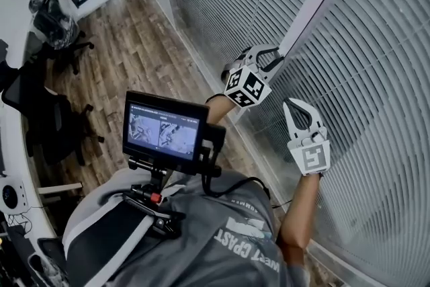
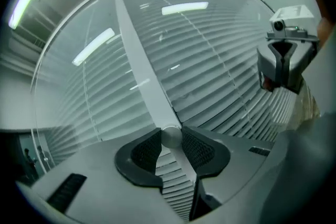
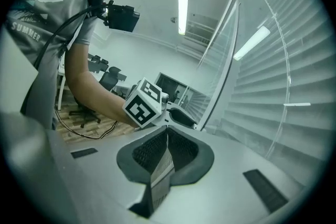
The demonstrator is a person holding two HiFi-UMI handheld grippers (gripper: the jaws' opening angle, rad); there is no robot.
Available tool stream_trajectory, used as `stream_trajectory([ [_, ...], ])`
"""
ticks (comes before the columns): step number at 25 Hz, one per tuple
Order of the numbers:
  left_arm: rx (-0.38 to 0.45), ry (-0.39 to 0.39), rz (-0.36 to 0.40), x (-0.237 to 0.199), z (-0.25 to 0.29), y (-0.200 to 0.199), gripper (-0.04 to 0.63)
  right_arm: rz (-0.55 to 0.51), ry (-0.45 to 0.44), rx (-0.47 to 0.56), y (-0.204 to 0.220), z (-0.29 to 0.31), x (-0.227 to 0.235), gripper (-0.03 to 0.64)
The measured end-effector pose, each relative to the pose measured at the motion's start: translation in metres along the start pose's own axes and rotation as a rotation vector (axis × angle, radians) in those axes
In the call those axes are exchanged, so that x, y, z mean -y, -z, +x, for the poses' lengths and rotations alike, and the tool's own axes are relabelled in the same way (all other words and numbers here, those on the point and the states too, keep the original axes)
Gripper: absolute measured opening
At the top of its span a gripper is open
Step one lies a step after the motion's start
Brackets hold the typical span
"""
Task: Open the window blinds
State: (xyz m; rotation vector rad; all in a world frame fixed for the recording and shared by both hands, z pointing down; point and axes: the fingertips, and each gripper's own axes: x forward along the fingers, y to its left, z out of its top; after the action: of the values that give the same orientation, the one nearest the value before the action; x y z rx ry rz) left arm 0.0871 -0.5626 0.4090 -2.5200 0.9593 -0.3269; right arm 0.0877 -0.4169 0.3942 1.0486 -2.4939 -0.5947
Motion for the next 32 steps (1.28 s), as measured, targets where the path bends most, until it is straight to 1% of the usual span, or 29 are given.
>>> stream_trajectory([
  [3,-0.014,-0.020,0.112,0.001,-0.001,-0.002,0.126,-0.052,0.005,0.014,-0.015,0.001,0.006,0.003],
  [6,-0.031,-0.040,0.237,0.002,-0.002,-0.003,0.126,-0.079,0.008,0.041,-0.029,0.004,0.012,0.003],
  [8,-0.043,-0.059,0.341,0.004,-0.001,-0.003,0.126,-0.083,0.007,0.052,-0.033,0.007,0.015,0.003],
  [11,-0.058,-0.096,0.523,0.009,0.001,-0.002,0.126,-0.099,-0.001,0.054,-0.033,0.012,0.015,0.003],
  [12,-0.058,-0.106,0.561,0.010,0.001,-0.002,0.126,-0.104,-0.004,0.055,-0.033,0.013,0.015,0.003],
  [13,-0.055,-0.112,0.575,0.011,0.001,-0.003,0.126,-0.110,-0.008,0.050,-0.033,0.014,0.015,0.003],
  [14,-0.049,-0.111,0.562,0.011,0.001,-0.003,0.126,-0.113,-0.011,0.045,-0.033,0.014,0.015,0.003],
  [15,-0.043,-0.104,0.521,0.010,0.001,-0.003,0.126,-0.113,-0.012,0.045,-0.033,0.015,0.014,0.003],
  [16,-0.037,-0.092,0.452,0.009,0.001,-0.002,0.127,-0.111,-0.013,0.049,-0.034,0.016,0.014,0.003],
  [17,-0.030,-0.072,0.348,0.008,0.001,0.000,0.127,-0.107,-0.013,0.053,-0.035,0.018,0.014,0.003],
  [18,-0.021,-0.043,0.203,0.006,0.001,0.003,0.127,-0.104,-0.013,0.056,-0.036,0.019,0.014,0.003],
  [20,0.010,0.036,-0.156,0.003,0.002,0.009,0.138,-0.101,-0.013,0.060,-0.037,0.020,0.016,0.003],
  [21,0.030,0.072,-0.316,0.002,0.003,0.010,0.151,-0.098,-0.011,0.059,-0.036,0.020,0.017,0.003],
  [22,0.046,0.098,-0.436,0.001,0.003,0.011,0.155,-0.093,-0.010,0.056,-0.036,0.020,0.017,0.003],
  [23,0.058,0.112,-0.517,0.001,0.003,0.012,0.155,-0.088,-0.008,0.054,-0.035,0.020,0.017,0.003],
  [24,0.064,0.116,-0.565,0.001,0.003,0.012,0.155,-0.087,-0.008,0.052,-0.034,0.020,0.016,0.003],
  [25,0.067,0.114,-0.589,0.000,0.003,0.013,0.151,-0.088,-0.009,0.048,-0.033,0.020,0.016,0.003],
  [27,0.069,0.108,-0.590,0.000,0.003,0.014,0.134,-0.088,-0.011,0.040,-0.030,0.021,0.014,0.003],
  [29,0.064,0.102,-0.539,0.001,0.002,0.014,0.124,-0.086,-0.013,0.037,-0.028,0.021,0.013,0.003],
  [32,0.039,0.083,-0.385,0.002,0.001,0.015,0.124,-0.079,-0.015,0.032,-0.025,0.022,0.011,0.003],
])
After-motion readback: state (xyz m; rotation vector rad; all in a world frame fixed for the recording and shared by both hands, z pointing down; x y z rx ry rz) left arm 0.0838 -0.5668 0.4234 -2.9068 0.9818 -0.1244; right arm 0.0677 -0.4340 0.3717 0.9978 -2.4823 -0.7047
